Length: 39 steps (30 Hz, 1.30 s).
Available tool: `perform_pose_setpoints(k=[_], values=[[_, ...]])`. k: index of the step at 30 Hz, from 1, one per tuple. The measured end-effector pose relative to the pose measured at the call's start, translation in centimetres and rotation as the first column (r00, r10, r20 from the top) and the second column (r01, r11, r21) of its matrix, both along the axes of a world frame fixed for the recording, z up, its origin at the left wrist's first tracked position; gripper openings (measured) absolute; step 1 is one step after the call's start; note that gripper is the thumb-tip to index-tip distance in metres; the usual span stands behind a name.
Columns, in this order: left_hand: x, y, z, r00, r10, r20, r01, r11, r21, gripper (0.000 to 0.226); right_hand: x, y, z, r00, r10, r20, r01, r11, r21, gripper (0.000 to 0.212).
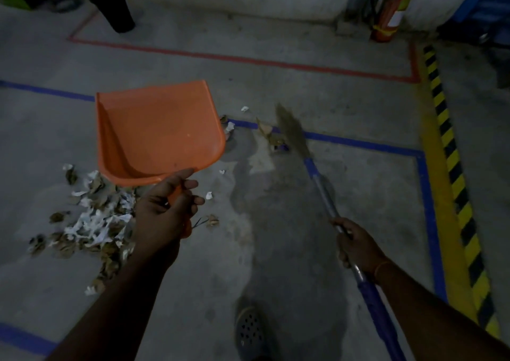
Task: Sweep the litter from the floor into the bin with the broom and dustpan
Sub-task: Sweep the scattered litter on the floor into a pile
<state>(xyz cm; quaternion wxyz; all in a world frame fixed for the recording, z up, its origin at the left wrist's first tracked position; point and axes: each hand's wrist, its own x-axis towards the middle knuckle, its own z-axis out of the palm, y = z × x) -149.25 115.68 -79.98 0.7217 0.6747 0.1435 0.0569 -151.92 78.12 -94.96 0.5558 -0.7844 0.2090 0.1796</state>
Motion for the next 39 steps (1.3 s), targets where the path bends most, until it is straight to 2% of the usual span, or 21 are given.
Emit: perform_pose_setpoints(k=[5, 10, 13, 18, 24, 29, 32, 39], values=[[3.8, -0.2, -2.1, 0.999, 0.040, 0.014, -0.040, 0.999, 0.016, 0.035, 8.0, -4.4, -2.1, 0.997, 0.061, -0.054, -0.065, 0.995, -0.077, 0.036], [6.0, -1.5, -4.2, 0.990, 0.137, 0.013, -0.137, 0.991, 0.011, 0.034, 10.9, -5.0, -5.3, 0.941, 0.293, -0.169, -0.316, 0.940, -0.127, 0.032], [5.6, -1.8, -4.4, 0.973, 0.229, 0.017, -0.228, 0.973, -0.029, 0.035, 11.3, -3.2, -6.2, 0.894, 0.412, -0.175, -0.431, 0.898, -0.085, 0.036], [3.0, -1.7, -4.3, 0.932, 0.362, -0.028, -0.360, 0.932, 0.038, 0.037, 12.8, 2.0, -7.9, 0.825, 0.545, -0.148, -0.557, 0.828, -0.054, 0.035], [1.4, -3.1, -1.9, 0.868, 0.496, -0.014, -0.494, 0.866, 0.076, 0.034, 13.8, 3.8, -5.8, 0.729, 0.672, -0.128, -0.668, 0.740, 0.078, 0.038], [1.7, -4.6, 1.6, 0.850, 0.527, 0.008, -0.526, 0.848, 0.065, 0.037, 14.9, 1.0, -1.8, 0.704, 0.707, -0.068, -0.694, 0.706, 0.143, 0.038], [2.8, -5.3, 3.2, 0.852, 0.524, 0.020, -0.524, 0.850, 0.059, 0.039, 16.5, -1.1, 0.3, 0.734, 0.677, -0.053, -0.666, 0.732, 0.144, 0.037], [7.5, -5.5, 2.0, 0.869, 0.492, 0.049, -0.494, 0.867, 0.067, 0.038, 25.0, -4.7, -0.1, 0.821, 0.571, -0.017, -0.569, 0.816, -0.101, 0.036]])
